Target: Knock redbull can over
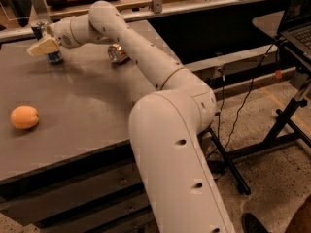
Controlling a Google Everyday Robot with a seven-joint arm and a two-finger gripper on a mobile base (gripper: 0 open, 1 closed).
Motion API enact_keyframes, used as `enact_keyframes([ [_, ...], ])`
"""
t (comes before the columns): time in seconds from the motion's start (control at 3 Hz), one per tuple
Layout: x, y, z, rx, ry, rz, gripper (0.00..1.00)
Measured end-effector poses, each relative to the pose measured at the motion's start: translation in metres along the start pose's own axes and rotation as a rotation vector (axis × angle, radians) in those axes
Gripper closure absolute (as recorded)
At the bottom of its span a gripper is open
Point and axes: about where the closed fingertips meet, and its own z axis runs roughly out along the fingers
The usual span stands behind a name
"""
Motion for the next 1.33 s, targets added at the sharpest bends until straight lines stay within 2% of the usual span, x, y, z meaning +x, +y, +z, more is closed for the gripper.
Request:
enact_keyframes([
  [0.33,-0.006,0.000,0.003,-0.022,0.000,0.001,0.47],
  [0.67,-0.026,0.000,-0.028,0.007,0.042,-0.010,0.70],
  [1.0,-0.080,0.024,-0.064,0.011,0.138,-0.052,0.93],
  [1.33,-0.110,0.040,-0.090,0.004,0.284,-0.068,1.00],
])
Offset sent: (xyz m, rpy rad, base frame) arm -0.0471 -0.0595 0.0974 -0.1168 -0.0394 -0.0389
